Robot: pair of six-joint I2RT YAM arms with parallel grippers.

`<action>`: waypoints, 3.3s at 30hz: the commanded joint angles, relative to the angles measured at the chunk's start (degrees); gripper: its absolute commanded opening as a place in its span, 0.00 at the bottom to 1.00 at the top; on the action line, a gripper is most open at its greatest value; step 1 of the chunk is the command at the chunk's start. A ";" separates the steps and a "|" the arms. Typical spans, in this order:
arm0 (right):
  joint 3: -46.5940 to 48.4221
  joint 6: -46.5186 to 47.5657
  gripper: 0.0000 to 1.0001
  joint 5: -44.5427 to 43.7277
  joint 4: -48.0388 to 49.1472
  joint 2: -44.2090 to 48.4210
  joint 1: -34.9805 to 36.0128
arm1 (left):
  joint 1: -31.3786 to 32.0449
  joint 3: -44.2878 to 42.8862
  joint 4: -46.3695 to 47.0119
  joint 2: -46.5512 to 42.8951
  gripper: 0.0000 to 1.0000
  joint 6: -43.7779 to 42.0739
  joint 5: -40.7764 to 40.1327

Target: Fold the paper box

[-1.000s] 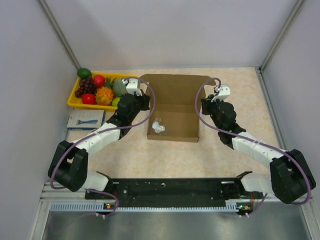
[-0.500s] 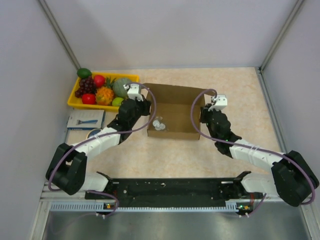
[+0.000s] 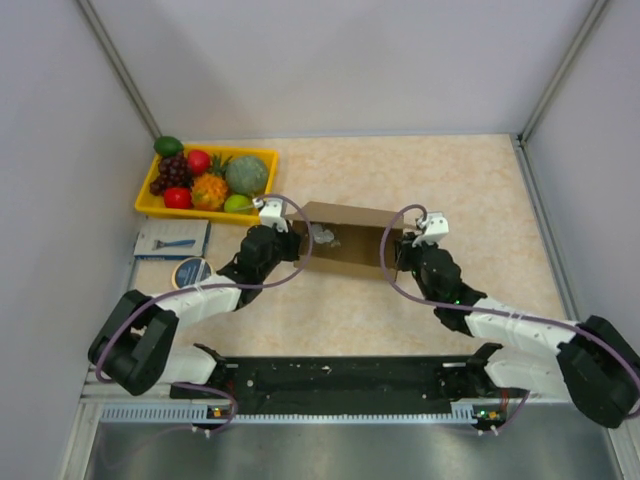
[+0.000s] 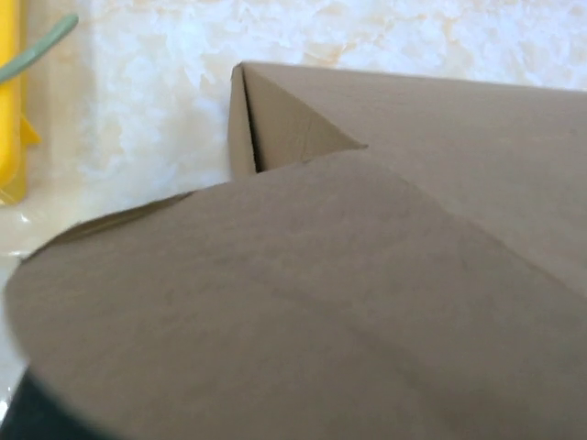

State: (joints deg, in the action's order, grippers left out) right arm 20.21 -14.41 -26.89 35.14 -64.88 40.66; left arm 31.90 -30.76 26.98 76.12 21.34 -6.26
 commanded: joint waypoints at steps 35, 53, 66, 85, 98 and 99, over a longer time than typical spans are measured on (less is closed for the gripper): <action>32.80 -56.59 0.28 63.63 -5.11 -25.10 -11.05 | 0.88 6.41 -1.06 -3.07 0.24 2.38 2.47; 23.65 -54.15 0.28 65.83 12.15 -37.86 -9.82 | 0.53 -0.21 -48.66 -53.45 0.59 10.65 35.16; 25.49 -41.84 0.29 66.00 -5.24 -29.87 -10.69 | -13.42 -19.96 -35.09 -11.53 0.21 10.91 42.10; 7.39 -39.82 0.24 78.13 2.75 -22.30 -20.36 | -14.41 -5.36 -23.21 6.42 0.18 6.60 43.42; 5.12 -36.99 0.23 80.33 5.80 -20.88 -26.43 | -12.92 -6.51 -16.74 4.64 0.35 10.64 46.95; 3.89 -37.87 0.23 80.94 9.65 -22.64 -26.43 | -12.92 -5.54 -15.31 7.53 0.35 10.65 46.78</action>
State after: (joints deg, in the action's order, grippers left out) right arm 29.36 -50.63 50.89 32.62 -81.10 15.22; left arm 18.41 -39.46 4.16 76.51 30.55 39.20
